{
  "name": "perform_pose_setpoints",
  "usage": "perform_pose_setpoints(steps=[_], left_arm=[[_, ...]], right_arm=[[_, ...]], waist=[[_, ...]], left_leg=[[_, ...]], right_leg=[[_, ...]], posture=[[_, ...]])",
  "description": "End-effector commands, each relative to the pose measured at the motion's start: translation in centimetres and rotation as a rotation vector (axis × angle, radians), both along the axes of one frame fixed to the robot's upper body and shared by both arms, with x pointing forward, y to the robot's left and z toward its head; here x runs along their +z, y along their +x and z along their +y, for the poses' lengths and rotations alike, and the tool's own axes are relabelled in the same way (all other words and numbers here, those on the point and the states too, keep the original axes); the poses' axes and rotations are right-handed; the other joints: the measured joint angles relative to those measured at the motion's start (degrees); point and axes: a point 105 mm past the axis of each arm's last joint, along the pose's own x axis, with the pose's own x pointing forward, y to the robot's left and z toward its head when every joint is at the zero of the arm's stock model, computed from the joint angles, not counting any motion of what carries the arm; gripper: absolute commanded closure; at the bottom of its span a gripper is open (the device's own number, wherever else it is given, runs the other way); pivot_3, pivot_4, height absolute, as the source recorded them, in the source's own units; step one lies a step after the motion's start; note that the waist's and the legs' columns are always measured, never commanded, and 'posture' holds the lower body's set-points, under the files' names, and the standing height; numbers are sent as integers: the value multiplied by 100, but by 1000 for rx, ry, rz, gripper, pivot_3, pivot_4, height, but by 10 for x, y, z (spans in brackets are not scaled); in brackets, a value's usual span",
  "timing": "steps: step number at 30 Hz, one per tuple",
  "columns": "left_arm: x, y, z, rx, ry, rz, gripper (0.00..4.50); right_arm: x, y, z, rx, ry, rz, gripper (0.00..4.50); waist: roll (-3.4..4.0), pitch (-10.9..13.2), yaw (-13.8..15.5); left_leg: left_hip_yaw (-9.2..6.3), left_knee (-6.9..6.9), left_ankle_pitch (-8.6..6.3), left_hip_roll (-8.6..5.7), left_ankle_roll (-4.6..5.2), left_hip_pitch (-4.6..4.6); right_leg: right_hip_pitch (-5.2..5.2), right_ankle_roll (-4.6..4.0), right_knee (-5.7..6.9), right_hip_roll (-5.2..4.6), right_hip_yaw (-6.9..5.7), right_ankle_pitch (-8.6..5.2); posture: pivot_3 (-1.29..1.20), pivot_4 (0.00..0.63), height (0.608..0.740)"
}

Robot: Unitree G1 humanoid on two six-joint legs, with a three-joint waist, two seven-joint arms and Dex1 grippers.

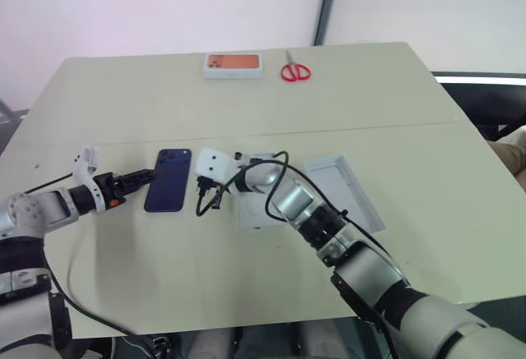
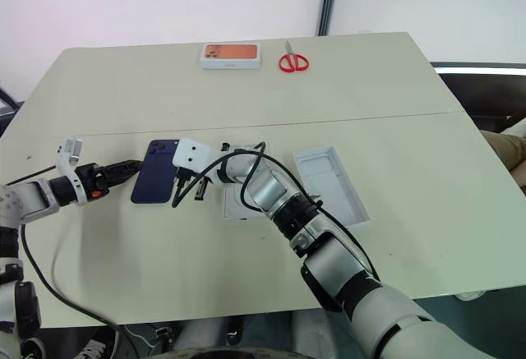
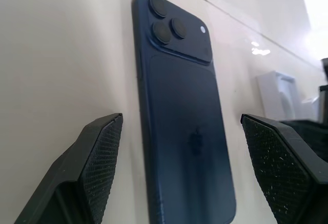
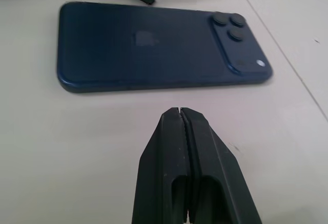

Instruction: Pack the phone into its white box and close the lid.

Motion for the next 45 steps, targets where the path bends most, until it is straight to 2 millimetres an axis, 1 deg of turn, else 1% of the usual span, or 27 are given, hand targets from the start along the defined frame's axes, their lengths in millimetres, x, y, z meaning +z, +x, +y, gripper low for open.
perform_pose_setpoints(steps=[1,5,10,14,16,18,22,25,27,30,32,36,39,43,45], left_arm=[[-21,-5,-20,-49,-66,101,590],[-38,-8,-40,-127,-25,141,590],[-40,-5,-52,-163,-21,140,590],[-37,-1,-52,-164,-17,117,590],[-36,0,-48,-153,-10,117,590],[-34,1,-46,-153,-13,107,590],[-36,1,-46,-158,-3,110,590],[-40,3,-55,-172,-4,113,590],[-42,4,-65,-192,-17,123,590],[-43,1,-88,-254,-37,127,590],[-44,-1,-96,-271,-42,127,590],[-42,-2,-101,-268,-86,134,590],[-39,-2,-110,-288,-126,129,590],[-32,-3,-118,-306,-186,129,590],[-33,-4,-117,-309,-171,134,590]], right_arm=[[7,-6,10,37,14,-37,4462],[5,-1,3,19,-5,-59,4462],[1,5,-8,-8,-37,-80,4462],[-1,11,-17,-46,-50,-75,4462],[-5,18,-28,-88,-84,-72,4462],[-9,21,-35,-100,-120,-83,4462],[-13,19,-35,-95,-116,-43,4462],[-16,17,-30,-74,-138,-50,4462],[-19,15,-27,-62,-150,-46,4462],[-21,11,-22,-43,-150,-43,4462],[-19,11,-21,-42,-140,-47,4462],[-20,11,-22,-42,-137,-41,4462],[-21,11,-24,-37,-143,-48,4462],[-23,11,-26,-39,-152,-50,4462],[-22,10,-26,-35,-146,-42,4462]], waist=[[0,-3,32],[3,-11,117],[5,-18,190],[8,-20,209],[8,-20,223],[8,-22,243],[8,-24,255],[13,-30,275],[17,-34,303],[29,-53,312],[43,-68,313],[59,-83,315],[64,-87,316],[63,-88,313],[63,-88,291]], left_leg=[[-1,2,0,-2,0,1],[0,6,-1,-8,1,6],[0,9,-4,-15,7,22],[0,7,-9,-15,14,36],[0,7,-9,-15,14,36],[1,8,-9,-15,14,37],[1,7,-9,-14,14,41],[1,7,-9,-15,14,41],[1,8,-10,-15,16,46],[0,7,-18,-16,29,55],[0,7,-20,-17,33,60],[-1,5,-23,-18,37,64],[-1,5,-24,-18,38,65],[-4,7,-24,-21,39,66],[-3,5,-24,-20,39,66]], right_leg=[[1,0,2,-2,0,0],[10,0,2,-7,-1,0],[28,0,1,-12,-1,0],[40,0,0,-12,-2,0],[40,0,0,-12,-2,0],[40,0,0,-12,-2,0],[44,0,-1,-12,-2,0],[45,0,-1,-12,-2,0],[52,0,-2,-13,-2,0],[63,0,-4,-14,-3,0],[68,0,-5,-15,-3,0],[72,1,-6,-15,-3,0],[73,1,-9,-15,-3,0],[81,1,-14,-17,-5,0],[79,2,-15,-17,-5,-1]], posture=[[0,150,740],[0,150,740],[0,150,740],[0,150,740],[0,150,740],[0,150,740],[0,150,740],[0,150,740],[0,150,740],[0,150,740],[0,150,740],[0,150,740],[0,150,740],[0,150,740],[0,150,740]])
